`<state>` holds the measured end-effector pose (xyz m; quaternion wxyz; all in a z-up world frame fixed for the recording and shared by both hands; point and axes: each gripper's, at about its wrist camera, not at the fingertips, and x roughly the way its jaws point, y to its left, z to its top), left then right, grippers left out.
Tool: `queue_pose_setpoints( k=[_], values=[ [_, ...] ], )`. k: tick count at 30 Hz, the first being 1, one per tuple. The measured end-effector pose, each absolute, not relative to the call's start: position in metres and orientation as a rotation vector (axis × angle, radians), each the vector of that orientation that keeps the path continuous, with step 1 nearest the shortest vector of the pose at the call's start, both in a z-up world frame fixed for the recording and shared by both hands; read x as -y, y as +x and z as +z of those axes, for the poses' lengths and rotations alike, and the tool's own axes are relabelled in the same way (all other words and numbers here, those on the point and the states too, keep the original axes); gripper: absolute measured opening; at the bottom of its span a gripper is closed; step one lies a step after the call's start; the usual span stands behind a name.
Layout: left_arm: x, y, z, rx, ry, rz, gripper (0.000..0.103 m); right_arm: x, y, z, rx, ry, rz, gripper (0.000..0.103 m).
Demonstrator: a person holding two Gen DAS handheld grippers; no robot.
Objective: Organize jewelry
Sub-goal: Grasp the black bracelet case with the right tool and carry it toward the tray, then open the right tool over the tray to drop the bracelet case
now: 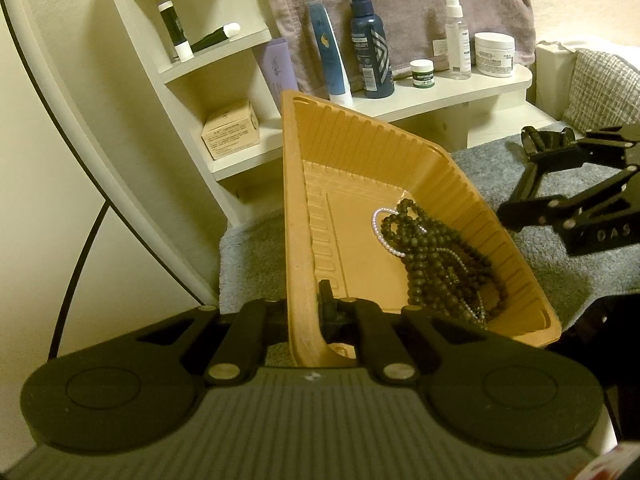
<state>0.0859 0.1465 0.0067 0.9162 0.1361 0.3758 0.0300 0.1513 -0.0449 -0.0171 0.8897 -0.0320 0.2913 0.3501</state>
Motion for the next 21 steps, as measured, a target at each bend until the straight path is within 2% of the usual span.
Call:
queue_pose_setpoints(
  k=[21],
  values=[
    [-0.146,0.086,0.007,-0.772,0.277,0.062,0.006,0.022,0.152,-0.028,-0.656,-0.046,0.798,0.076]
  ],
)
